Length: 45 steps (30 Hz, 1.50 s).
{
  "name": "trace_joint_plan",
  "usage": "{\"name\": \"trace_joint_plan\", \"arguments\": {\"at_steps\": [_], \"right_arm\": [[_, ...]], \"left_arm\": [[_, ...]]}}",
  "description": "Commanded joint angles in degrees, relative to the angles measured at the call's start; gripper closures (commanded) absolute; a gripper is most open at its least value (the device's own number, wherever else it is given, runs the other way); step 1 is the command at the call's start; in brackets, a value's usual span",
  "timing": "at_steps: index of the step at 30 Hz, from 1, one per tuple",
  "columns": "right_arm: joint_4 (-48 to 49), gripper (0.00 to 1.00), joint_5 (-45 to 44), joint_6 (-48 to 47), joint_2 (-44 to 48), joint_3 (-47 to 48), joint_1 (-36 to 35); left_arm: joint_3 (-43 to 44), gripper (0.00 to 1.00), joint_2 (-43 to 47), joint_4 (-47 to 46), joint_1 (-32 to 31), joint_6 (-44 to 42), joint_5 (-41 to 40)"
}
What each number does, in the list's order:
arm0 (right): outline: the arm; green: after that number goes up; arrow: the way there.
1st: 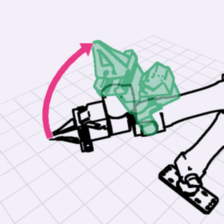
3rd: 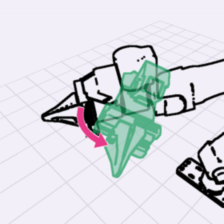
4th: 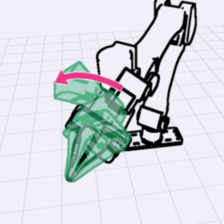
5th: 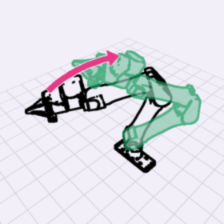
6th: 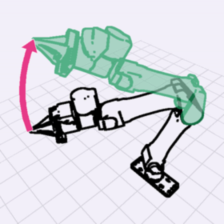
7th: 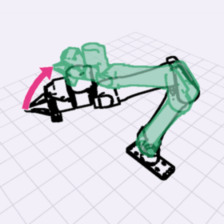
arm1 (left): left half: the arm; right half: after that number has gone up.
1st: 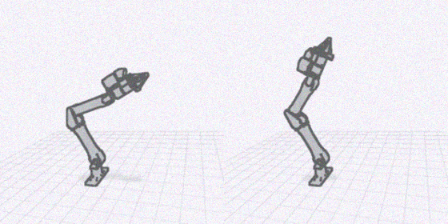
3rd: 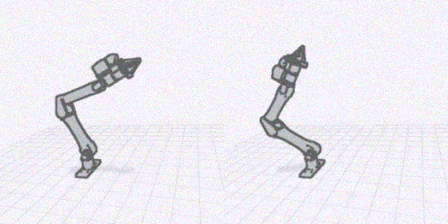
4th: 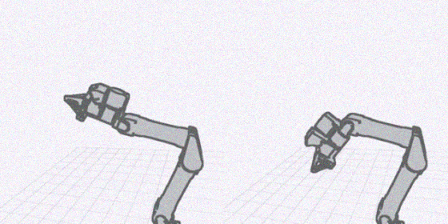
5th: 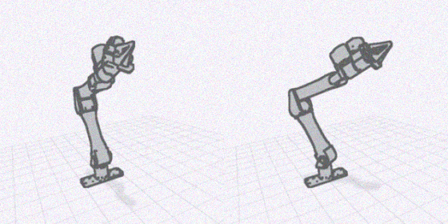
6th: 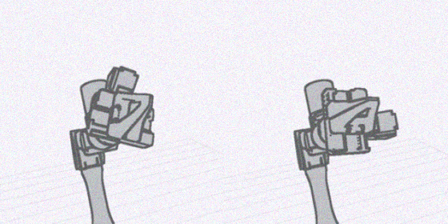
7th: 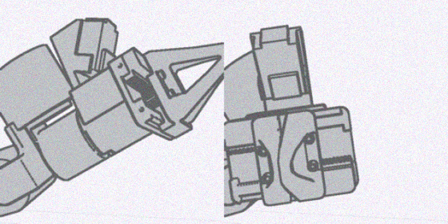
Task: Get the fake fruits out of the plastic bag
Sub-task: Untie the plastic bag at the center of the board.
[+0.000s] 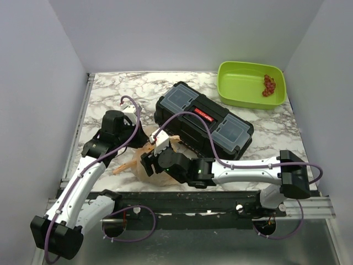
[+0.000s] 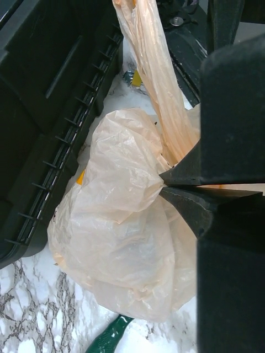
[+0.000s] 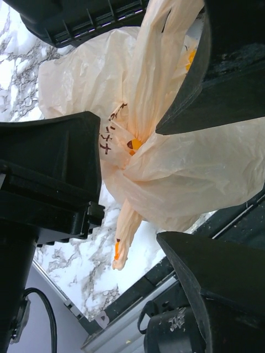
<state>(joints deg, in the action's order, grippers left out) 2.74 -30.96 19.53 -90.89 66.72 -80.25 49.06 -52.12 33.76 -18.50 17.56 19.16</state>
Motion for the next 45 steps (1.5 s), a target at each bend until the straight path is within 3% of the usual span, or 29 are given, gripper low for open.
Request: {"name": "trace_joint_plan", "arguments": {"at_steps": [1,7,12,18,21,25,31,33,45], "right_arm": [[-1.16,0.27,-5.1,-0.44,-2.3,2.86,-1.76],[-0.62,0.26,-11.64,0.24,-6.21,4.63,-3.14],[0.26,0.39,-14.27,-1.05,-9.6,6.0,-3.42],[0.86,0.45,-14.09,-0.96,-11.16,5.91,-3.41],[0.37,0.54,-13.81,0.3,-11.51,5.64,-3.37],[0.75,0.77,-13.25,0.52,-10.81,4.66,-3.42],[5.85,0.86,-9.76,-2.34,-6.44,-1.15,-3.4],[6.32,0.98,-8.42,-3.27,-4.79,-2.9,-3.38],[7.1,0.99,-7.54,-0.8,8.13,-17.32,-3.42]], "left_arm": [[-1.16,0.99,1.38,-2.04,0.39,-1.79,2.07],[-1.46,1.0,1.55,-1.68,1.25,-2.8,2.48],[-2.55,1.0,3.38,-2.71,2.62,-2.45,3.41],[-3.0,1.0,4.35,-3.93,4.11,-1.92,5.77],[-3.16,1.0,4.65,-4.34,5.36,-1.66,6.86],[-3.6,1.0,5.37,-4.82,6.23,-1.32,6.09],[-3.5,1.0,6.56,-4.14,8.06,0.27,1.56],[-3.74,1.0,6.93,-4.47,9.15,0.86,1.52],[-3.44,1.0,5.36,-4.3,13.13,2.28,0.03]]}}
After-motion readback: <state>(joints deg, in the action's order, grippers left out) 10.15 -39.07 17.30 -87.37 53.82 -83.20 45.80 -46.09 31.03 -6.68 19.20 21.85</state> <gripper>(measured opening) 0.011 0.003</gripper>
